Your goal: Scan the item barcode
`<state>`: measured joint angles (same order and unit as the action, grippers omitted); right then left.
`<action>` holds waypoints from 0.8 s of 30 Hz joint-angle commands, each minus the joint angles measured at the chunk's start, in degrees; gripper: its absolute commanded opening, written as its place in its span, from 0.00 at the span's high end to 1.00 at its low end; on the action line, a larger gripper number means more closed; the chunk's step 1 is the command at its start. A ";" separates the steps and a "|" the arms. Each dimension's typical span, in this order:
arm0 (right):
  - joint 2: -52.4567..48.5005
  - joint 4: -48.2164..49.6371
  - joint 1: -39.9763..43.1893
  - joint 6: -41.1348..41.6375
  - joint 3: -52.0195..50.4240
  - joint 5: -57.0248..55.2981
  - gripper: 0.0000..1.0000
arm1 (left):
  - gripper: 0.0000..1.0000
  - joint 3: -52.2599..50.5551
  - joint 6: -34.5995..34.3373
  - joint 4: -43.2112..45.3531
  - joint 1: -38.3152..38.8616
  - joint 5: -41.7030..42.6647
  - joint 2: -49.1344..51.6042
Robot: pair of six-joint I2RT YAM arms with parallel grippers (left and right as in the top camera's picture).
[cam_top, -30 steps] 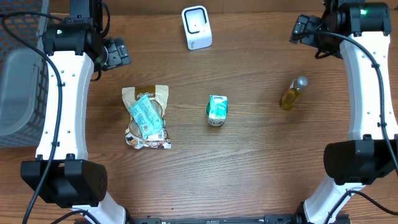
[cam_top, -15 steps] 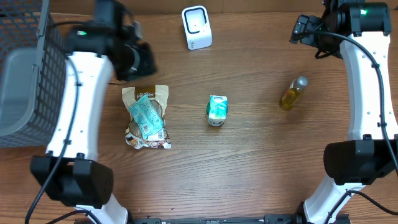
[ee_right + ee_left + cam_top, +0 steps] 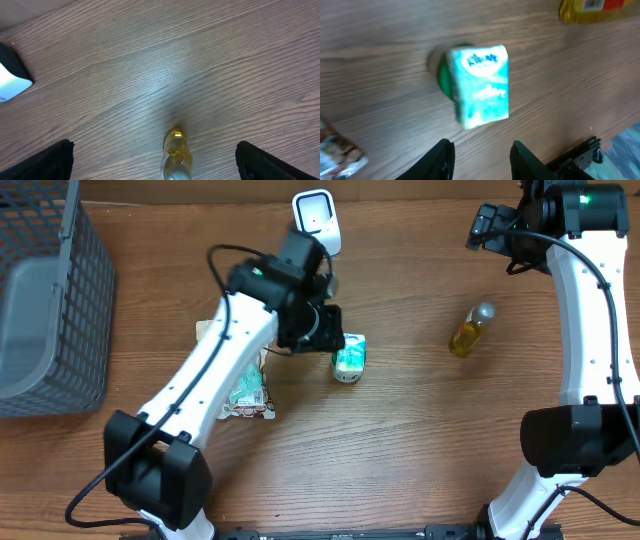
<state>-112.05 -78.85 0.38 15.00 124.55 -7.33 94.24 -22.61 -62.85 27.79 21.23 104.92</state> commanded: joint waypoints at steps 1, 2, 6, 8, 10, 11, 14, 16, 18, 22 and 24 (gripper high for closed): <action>0.50 0.31 0.35 -0.02 0.55 -0.07 0.00 | 0.61 -3.63 -1.90 2.60 1.20 -0.90 -0.20; 0.50 0.31 0.35 -0.02 0.55 -0.07 0.00 | 0.61 -4.52 -2.25 3.45 1.29 -0.92 -0.20; 0.50 0.31 0.35 -0.02 0.55 -0.07 0.00 | 0.63 -8.00 -4.94 7.50 1.09 -1.11 -0.20; 0.50 0.31 0.35 -0.02 0.55 -0.07 0.00 | 0.64 -9.01 -6.21 9.29 1.07 -2.23 -0.20; 0.50 0.31 0.35 -0.02 0.55 -0.07 0.00 | 0.64 -9.73 -7.15 10.97 1.07 -2.29 -0.20; 0.50 0.31 0.35 -0.02 0.55 -0.07 0.00 | 0.64 -9.99 -7.48 11.54 1.14 -2.34 -0.20; 0.50 0.31 0.35 -0.02 0.55 -0.07 0.00 | 0.63 -11.26 -7.74 13.62 1.16 -2.25 -0.20; 0.50 0.31 0.35 -0.02 0.55 -0.07 0.00 | 0.63 -12.28 -7.89 14.64 1.16 -2.34 -0.20; 0.50 0.31 0.35 -0.02 0.55 -0.07 0.00 | 0.62 -13.14 -7.89 15.21 1.14 -2.34 -0.20; 0.50 0.31 0.35 -0.02 0.55 -0.07 0.00 | 0.61 -13.51 -7.87 16.02 1.25 -2.29 -0.20; 0.50 0.31 0.33 -0.02 0.55 -0.07 0.00 | 0.61 -13.51 -7.89 16.41 1.51 -2.16 -0.20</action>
<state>-112.05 -78.85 0.38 14.98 124.55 -7.33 80.95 -29.91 -46.96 29.12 19.46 104.92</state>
